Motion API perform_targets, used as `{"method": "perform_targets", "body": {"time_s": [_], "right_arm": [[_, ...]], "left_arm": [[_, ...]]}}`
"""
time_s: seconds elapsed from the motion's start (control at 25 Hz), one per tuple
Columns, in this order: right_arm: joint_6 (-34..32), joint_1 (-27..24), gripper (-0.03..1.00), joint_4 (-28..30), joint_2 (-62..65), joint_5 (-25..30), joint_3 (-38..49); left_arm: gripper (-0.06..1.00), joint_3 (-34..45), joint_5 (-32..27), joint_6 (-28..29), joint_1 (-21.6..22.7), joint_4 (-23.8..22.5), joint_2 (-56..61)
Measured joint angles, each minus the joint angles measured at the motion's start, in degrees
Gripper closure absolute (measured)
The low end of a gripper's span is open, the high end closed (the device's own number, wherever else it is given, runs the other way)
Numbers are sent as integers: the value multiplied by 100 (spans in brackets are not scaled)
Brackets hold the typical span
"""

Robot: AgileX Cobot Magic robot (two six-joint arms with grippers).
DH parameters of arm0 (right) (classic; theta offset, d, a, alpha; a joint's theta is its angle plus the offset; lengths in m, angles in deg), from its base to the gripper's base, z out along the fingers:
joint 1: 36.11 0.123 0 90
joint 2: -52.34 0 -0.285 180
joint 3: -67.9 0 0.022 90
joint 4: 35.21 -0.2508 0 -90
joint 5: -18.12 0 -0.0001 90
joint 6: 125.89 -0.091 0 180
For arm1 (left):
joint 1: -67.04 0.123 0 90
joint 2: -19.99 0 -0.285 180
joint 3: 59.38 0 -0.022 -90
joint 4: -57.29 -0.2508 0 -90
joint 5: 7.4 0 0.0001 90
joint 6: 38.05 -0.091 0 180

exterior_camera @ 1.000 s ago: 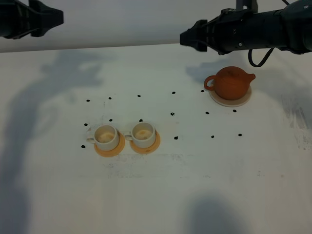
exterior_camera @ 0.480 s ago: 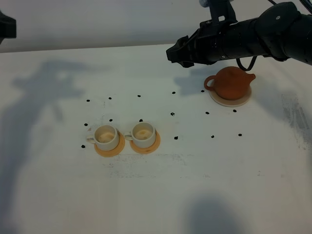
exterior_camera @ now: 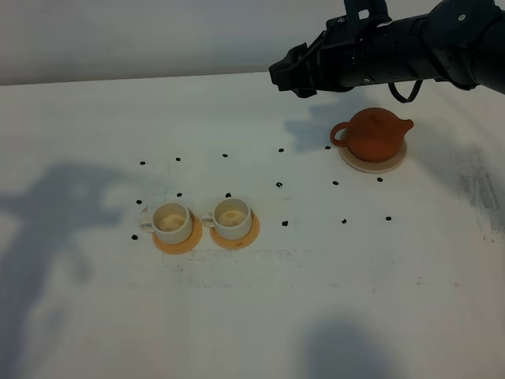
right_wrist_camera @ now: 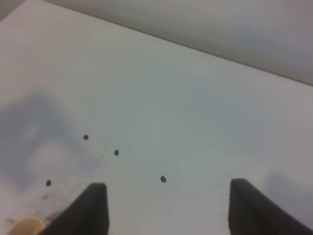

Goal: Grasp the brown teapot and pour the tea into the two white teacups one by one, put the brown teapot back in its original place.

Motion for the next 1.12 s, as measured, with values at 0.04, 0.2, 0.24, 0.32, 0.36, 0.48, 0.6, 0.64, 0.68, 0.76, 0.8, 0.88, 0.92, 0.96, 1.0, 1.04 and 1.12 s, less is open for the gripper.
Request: {"method": "perform_targets", "body": {"time_s": [0.04,0.2,0.24,0.32,0.36,0.48,0.6,0.64,0.68,0.76,0.8,0.88,0.92,0.96,1.0,1.04,1.12], "right_arm": [[-58,0,43,60,0,5,0],[-158,0,43,247,0,73,0],[-185,0,43,277,0,102,0],[-225,0,43,307,0,135,0],[-241,0,43,309,0,156,0],[-257,23,43,320,0,161,0],[-259,100,43,347,0,146,0],[-259,142,43,373,0,134,0],[-259,194,43,418,0,118,0],[-259,302,43,465,0,81,0],[-259,353,43,480,0,76,0],[-264,438,43,540,0,37,0],[-290,460,43,577,0,37,0],[-305,487,43,596,0,37,0],[-337,496,43,626,0,29,0],[-389,510,43,665,0,29,0],[-466,543,43,734,-5,23,0]], "left_arm": [[44,108,-2,150,0,-118,196],[44,543,-218,880,0,-832,910],[44,631,-317,1037,0,-1016,1103],[44,801,-511,1358,0,-1277,1493],[44,871,-622,1455,0,-1363,1655],[44,1056,-994,1559,0,-1436,2163],[44,1255,-1349,1583,0,-1424,2660],[44,1325,-1481,1615,0,-1412,2791],[44,1415,-1633,1650,0,-1404,2943],[44,1553,-1959,1780,0,-1404,3235],[44,1618,-2120,1833,0,-1404,3362],[44,1731,-2399,1870,0,-1398,3677],[44,1773,-2539,1901,0,-1391,3811],[44,1823,-2667,1940,0,-1391,3973],[44,1879,-2770,1979,0,-1391,4137],[44,1926,-2850,2001,0,-1391,4299],[44,2031,-2969,2023,0,-1404,4588]]}}
